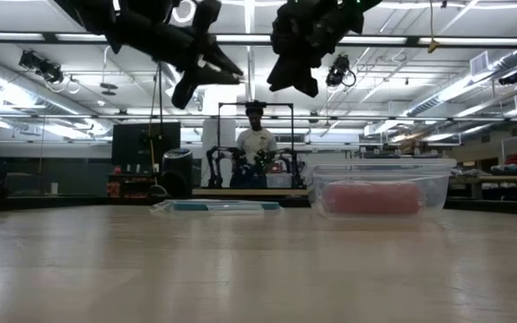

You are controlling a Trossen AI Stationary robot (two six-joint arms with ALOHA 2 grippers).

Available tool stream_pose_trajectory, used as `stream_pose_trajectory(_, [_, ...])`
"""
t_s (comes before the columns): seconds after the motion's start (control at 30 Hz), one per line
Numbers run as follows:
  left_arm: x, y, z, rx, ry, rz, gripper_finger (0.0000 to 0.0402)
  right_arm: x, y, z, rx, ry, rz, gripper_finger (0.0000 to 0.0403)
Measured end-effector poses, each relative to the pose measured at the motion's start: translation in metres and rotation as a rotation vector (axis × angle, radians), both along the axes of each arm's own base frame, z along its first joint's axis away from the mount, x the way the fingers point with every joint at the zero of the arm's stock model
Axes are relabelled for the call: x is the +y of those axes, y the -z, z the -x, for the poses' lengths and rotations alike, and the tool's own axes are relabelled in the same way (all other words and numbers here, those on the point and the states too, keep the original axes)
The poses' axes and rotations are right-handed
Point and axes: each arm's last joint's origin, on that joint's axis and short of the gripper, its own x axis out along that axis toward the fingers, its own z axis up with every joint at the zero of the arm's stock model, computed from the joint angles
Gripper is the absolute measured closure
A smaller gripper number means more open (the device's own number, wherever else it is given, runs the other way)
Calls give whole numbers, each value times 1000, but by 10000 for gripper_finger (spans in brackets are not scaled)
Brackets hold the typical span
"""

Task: Roll bandage
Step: Close the lid of the tupperware

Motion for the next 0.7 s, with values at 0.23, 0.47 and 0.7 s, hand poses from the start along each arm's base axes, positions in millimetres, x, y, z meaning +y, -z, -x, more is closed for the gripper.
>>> stream_pose_trajectory(0.23, [27,10,15,11,28,80,322,11,-12,-15,-97,21,111,321])
stream_pose_trajectory(0.47, [41,18,28,77,110,108,322,12,-25,-28,-236,122,240,321])
stream_pose_trajectory(0.7, [40,29,36,207,232,32,322,13,-21,-30,-218,438,125,321])
